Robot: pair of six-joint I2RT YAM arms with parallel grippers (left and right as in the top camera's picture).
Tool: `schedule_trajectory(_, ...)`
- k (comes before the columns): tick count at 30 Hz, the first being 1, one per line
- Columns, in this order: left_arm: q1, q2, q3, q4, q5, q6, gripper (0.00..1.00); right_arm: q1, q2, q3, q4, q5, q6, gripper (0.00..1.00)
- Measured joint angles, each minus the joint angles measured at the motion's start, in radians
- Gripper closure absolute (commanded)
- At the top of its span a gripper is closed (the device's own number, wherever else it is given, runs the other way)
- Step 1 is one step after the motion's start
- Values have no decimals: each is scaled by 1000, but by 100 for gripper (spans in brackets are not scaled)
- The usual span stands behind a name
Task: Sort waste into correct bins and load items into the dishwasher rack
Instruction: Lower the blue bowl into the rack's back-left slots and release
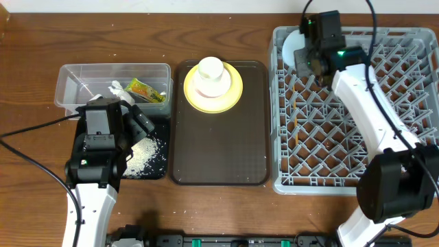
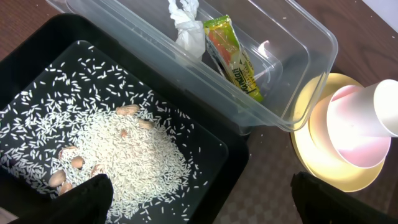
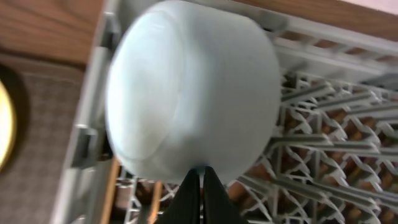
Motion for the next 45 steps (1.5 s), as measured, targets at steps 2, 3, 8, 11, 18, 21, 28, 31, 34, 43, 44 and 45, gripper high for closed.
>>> schedule_trajectory(2,0,0,0,0,0,0,5,-18,0,0,-3,3,11,94)
schedule_trajectory(3,0,0,0,0,0,0,5,-23,0,0,-5,5,15,94)
schedule_trajectory(8,0,0,0,0,0,0,5,-41,0,0,-18,7,27,91)
schedule_trajectory(11,0,0,0,0,0,0,5,-42,0,0,-17,8,30,90)
schedule_trajectory(18,0,0,0,0,0,0,5,-42,0,0,-4,-37,34,95)
schedule_trajectory(21,0,0,0,0,0,0,5,-41,0,0,-4,-108,36,99)
schedule_trajectory(28,0,0,0,0,0,0,5,-41,0,0,-82,-179,58,99)
schedule_trajectory(31,0,0,0,0,0,0,5,-41,0,-9,-105,-188,60,99)
schedule_trajectory(34,0,0,0,0,0,0,5,-41,0,-32,-95,-187,62,99)
schedule_trajectory(43,0,0,0,0,0,0,5,-41,0,-108,24,-156,63,98)
schedule_trajectory(44,0,0,0,0,0,0,5,-41,0,-108,32,-150,63,99)
schedule_trajectory(45,0,0,0,0,0,0,5,-41,0,-108,36,-146,62,99)
